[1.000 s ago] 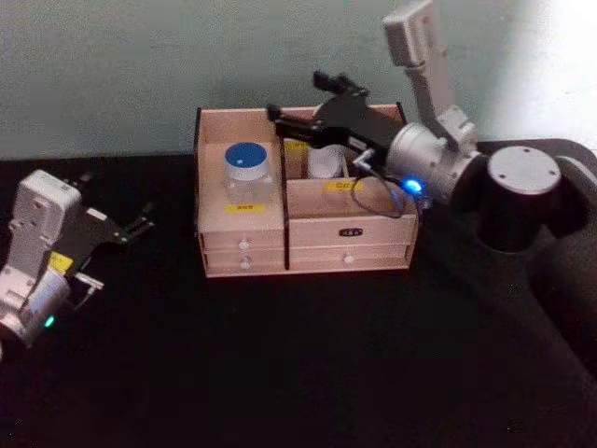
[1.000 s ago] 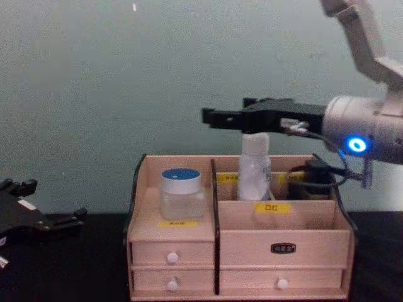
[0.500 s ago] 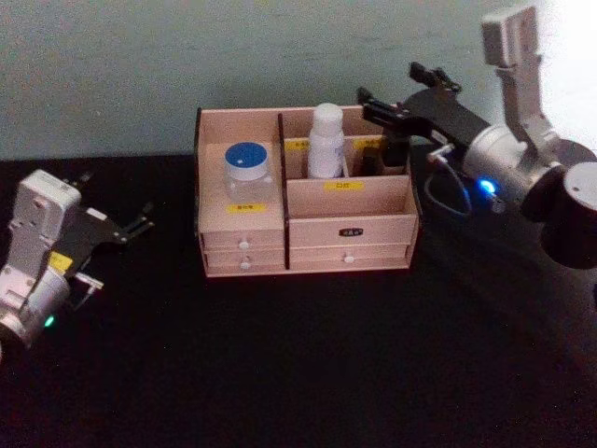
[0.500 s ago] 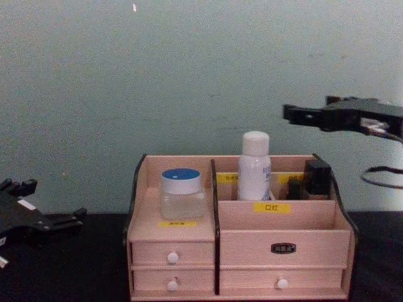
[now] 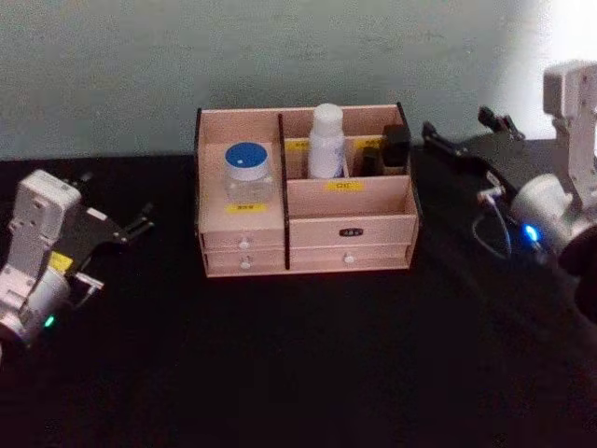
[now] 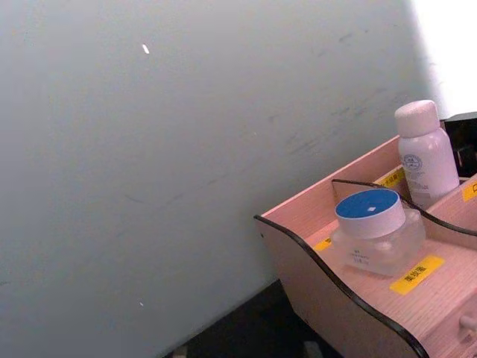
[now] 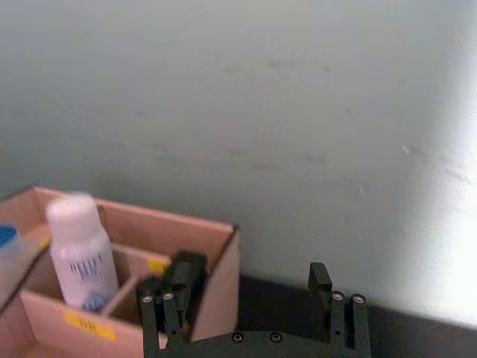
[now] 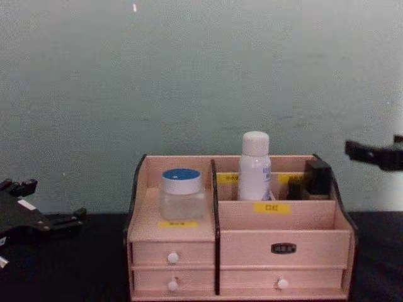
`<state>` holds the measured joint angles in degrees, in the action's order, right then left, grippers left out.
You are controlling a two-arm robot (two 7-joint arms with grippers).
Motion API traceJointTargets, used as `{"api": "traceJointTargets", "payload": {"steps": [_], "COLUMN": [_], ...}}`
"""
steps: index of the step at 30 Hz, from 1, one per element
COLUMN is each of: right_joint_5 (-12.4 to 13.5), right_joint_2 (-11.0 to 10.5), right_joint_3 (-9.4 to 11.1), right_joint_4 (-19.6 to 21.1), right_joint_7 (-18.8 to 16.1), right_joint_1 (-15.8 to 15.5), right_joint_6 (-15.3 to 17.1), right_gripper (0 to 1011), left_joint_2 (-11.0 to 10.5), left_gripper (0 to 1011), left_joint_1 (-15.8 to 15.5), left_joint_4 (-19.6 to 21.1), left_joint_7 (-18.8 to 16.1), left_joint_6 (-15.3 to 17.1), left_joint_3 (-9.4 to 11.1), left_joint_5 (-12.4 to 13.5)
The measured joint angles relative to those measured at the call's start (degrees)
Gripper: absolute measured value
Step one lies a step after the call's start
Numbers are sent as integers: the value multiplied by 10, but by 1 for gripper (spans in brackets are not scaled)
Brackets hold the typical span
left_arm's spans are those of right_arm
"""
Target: Pick up the facial cleanser and watermelon frost from the table and place them into the tiered storage box.
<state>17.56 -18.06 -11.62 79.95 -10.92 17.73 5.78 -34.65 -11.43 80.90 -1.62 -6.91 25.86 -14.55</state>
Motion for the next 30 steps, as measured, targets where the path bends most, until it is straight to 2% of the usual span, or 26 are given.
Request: {"api": "traceJointTargets", "payload": {"steps": [4,10,17,30], "right_joint_5": [-7,-12,-22,-34], "right_joint_2": [0,2,3,13], "right_joint_3": [13,26,28,31], "right_joint_4": [14,21,12,-1], "right_joint_7": [11,11,-1,-8], "right_joint_1": [-38,-69,-82,-83], "right_joint_6": [-8,-15,-4,12], "right_gripper": [1002,1002,1002,1002], "left_joint_2": [0,0,0,0], "left_gripper": [1001,1001,1001,1001], "left_joint_1": [0,0,0,0], "left_joint_4": [0,0,0,0], "left_joint_7": [0,0,0,0], "left_joint_6": [0,0,0,0], "left_joint_3": [0,0,0,0], "left_joint_5": [0,0,0,0]}}
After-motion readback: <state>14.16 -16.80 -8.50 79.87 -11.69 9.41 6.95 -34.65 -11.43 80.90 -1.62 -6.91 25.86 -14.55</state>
